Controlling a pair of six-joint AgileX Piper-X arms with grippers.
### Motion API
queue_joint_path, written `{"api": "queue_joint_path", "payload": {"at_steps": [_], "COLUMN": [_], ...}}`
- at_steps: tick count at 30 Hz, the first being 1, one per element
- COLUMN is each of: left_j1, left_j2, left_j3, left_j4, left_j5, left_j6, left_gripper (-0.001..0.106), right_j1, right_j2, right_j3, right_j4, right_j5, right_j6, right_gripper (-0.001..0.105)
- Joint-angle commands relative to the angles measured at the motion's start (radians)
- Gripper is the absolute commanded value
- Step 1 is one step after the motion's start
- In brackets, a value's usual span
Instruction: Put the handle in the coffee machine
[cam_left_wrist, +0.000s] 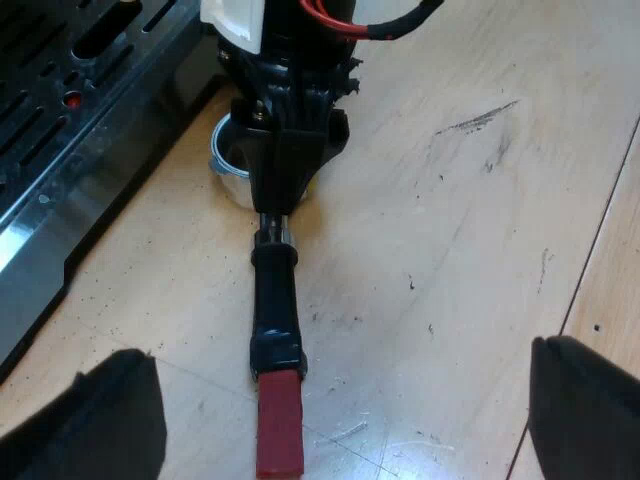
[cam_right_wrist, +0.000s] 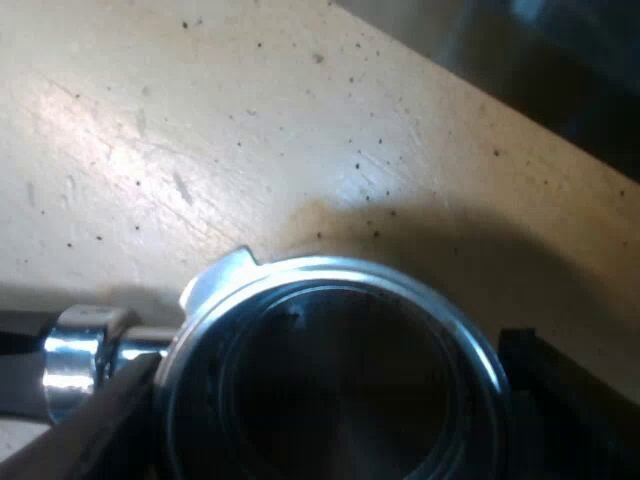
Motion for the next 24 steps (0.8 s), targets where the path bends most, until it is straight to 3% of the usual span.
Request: {"api": "queue_joint_path", "payload": {"at_steps": [1,12,24], "left_j1": [-0.001,-0.001,-0.001], "left_j2": [0.000,0.000,0.010], "left_j3": [-0.003,-0.003,0.004], "left_j4": [-0.006,-0.090,-0.090], "left_j5": [0.008,0.015,0.062], "left_j6": [-0.009,-0.008,0.074], "left_gripper": [0.075,0.075,0.075], "right_j1": [-0.004,-0.002,-0.002], "right_j2": [0.001,-0.138,-0.297], "right_j3": [-0.005,-0.005,-0.005], "right_j4": [0.015,0.157,0.239], "right_j5": [-0.008,-0.008,-0.008], "right_j6": [-0.002,0.113,0.203], "right_gripper": [0.000,0.000,0.000]}}
